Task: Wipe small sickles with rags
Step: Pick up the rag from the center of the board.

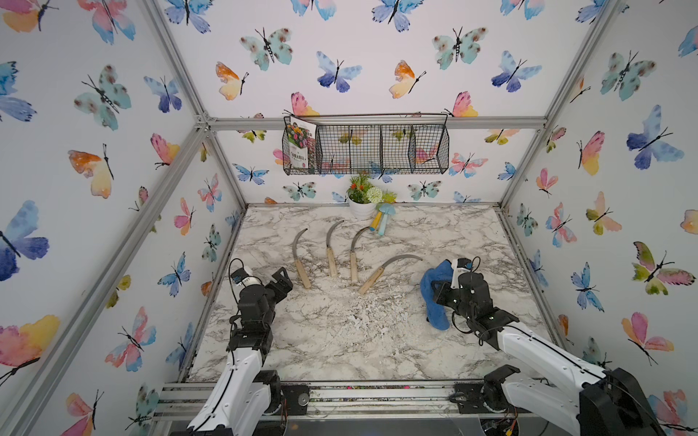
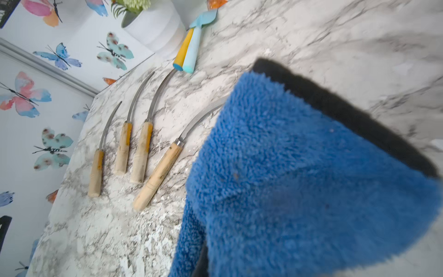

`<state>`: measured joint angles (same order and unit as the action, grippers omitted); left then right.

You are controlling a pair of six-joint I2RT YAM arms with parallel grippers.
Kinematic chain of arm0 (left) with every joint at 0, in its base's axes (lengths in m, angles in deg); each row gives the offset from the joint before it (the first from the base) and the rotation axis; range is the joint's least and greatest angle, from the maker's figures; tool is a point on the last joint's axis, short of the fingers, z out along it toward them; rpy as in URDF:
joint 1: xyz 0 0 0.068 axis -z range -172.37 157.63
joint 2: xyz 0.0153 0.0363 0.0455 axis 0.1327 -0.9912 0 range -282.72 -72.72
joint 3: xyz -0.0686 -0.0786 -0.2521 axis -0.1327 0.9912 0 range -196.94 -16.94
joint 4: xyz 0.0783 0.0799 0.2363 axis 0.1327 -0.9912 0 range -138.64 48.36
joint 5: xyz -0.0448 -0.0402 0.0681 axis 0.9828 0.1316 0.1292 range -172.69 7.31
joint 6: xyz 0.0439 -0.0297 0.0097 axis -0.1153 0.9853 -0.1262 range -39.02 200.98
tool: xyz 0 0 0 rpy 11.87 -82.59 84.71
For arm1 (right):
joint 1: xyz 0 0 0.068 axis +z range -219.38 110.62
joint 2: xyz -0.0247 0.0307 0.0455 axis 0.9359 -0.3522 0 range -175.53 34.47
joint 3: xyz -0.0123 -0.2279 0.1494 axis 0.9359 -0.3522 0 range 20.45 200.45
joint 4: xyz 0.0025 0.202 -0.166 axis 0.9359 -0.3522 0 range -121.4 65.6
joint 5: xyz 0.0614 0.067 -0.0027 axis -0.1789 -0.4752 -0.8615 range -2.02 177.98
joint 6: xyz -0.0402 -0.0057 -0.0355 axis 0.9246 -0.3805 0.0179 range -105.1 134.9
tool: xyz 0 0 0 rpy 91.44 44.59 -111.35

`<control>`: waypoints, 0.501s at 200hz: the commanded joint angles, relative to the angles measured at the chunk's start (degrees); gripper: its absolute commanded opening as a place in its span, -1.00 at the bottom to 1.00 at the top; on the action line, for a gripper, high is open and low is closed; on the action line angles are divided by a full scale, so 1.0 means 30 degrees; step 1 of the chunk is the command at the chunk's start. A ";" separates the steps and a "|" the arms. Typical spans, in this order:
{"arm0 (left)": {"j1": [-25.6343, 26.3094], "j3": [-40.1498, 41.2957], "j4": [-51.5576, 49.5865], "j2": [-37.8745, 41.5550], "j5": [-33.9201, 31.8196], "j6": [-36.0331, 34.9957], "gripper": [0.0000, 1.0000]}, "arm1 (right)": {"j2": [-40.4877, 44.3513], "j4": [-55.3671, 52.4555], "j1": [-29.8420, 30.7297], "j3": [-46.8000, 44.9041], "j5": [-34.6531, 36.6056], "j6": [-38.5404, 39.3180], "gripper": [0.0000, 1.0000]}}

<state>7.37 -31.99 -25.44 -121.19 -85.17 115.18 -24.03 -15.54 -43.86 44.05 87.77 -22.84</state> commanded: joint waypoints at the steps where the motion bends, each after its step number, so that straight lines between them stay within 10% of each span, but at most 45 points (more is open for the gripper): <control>1: 0.0257 -0.0971 -0.0993 -0.2049 0.1125 -0.0391 0.78 | 0.1121 0.1297 -0.0070 -0.0200 -0.0641 0.0958 -0.96; 100: 0.4992 -0.5845 -0.1881 -1.0836 -0.3774 0.0965 0.64 | 0.2156 0.0499 -0.0098 0.0019 -0.0719 0.1912 -0.96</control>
<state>20.27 -48.25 -28.65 -150.76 -90.37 116.21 -18.48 -14.53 -43.95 43.98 86.17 -18.45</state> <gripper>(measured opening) 0.824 0.086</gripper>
